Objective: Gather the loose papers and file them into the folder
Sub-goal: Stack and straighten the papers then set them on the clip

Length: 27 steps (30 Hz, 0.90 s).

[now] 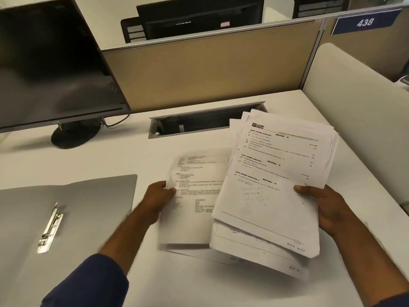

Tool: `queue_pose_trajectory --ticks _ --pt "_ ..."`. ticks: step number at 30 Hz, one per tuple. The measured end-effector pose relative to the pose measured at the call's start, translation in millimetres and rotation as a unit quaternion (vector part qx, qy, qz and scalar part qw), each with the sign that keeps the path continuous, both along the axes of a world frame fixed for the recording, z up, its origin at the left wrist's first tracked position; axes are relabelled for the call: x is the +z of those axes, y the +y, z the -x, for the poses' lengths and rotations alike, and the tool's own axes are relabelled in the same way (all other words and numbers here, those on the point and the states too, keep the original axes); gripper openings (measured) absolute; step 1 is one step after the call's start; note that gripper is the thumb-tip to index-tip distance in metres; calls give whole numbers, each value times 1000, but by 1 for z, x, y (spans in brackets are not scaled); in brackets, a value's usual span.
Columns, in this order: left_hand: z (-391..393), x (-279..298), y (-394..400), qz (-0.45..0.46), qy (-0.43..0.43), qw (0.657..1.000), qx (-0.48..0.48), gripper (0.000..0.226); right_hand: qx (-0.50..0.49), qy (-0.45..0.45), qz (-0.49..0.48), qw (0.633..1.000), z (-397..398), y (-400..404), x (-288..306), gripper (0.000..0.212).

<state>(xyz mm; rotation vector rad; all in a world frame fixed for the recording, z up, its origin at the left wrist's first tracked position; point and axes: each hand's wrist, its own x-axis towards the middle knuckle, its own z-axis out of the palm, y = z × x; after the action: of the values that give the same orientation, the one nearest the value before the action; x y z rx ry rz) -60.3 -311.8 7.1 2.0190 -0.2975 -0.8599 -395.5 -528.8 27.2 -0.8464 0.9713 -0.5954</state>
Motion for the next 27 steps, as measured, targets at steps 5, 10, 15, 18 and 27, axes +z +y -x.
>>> queue_pose_trajectory --ticks 5,10,15,18,27 --pt "18 -2 1 -51 -85 995 -19 21 20 21 2 1000 -6 0 -3 46" --pt "32 4 -3 -93 -137 983 -76 41 47 19 -8 999 -18 6 -6 47" --pt "54 9 -15 -226 -237 939 -107 52 75 59 -4 995 -36 16 -14 43" --pt "68 10 -25 -216 -224 945 -101 62 84 107 23 990 -46 24 -16 45" --pt "67 14 -34 -87 -52 992 -75 42 101 147 55 982 -49 25 -17 49"
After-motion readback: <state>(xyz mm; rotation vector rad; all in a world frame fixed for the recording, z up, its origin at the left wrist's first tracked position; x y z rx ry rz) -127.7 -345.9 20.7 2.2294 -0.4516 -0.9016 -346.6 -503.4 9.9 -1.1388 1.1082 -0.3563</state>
